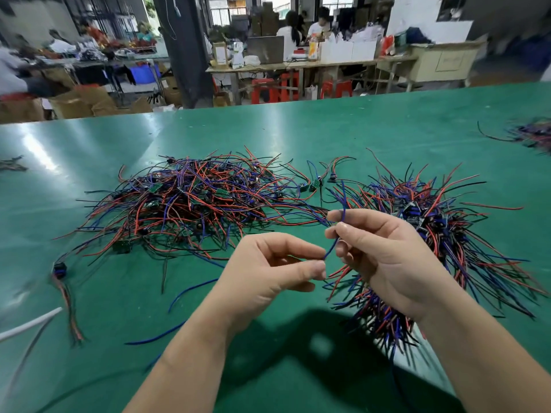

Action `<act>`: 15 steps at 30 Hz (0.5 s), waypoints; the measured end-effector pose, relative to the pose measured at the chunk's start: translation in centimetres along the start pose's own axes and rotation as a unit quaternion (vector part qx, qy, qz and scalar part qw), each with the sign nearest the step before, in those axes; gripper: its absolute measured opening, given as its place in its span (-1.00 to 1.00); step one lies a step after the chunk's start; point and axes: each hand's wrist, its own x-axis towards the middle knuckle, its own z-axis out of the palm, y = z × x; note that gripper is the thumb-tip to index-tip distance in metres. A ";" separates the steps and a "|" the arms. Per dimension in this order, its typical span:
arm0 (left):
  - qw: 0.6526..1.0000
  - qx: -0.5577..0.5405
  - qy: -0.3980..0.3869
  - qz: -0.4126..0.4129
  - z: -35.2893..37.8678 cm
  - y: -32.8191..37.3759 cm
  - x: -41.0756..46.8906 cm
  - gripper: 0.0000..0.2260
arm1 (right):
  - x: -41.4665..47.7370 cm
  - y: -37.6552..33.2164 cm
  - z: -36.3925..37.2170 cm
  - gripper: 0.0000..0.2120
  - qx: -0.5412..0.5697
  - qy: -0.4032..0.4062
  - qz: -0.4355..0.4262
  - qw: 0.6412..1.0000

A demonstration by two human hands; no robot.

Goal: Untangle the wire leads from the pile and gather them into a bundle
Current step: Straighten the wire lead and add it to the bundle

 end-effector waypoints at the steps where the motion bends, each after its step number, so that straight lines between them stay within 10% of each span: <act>1: 1.000 -0.011 0.005 0.002 -0.1 0.1 0.0 -0.86 | 0.0 0.0 0.0 -0.81 0.000 0.007 -0.002 1.000; 9: 0.963 0.066 0.259 -0.018 -4.0 0.2 1.3 -0.92 | 0.6 -1.4 -0.2 -0.91 -0.070 0.071 -0.066 0.993; 15: 0.781 0.505 0.344 -0.130 -9.2 -2.0 1.4 -0.74 | 7.1 -4.9 1.1 -0.96 -0.290 0.122 -0.134 0.940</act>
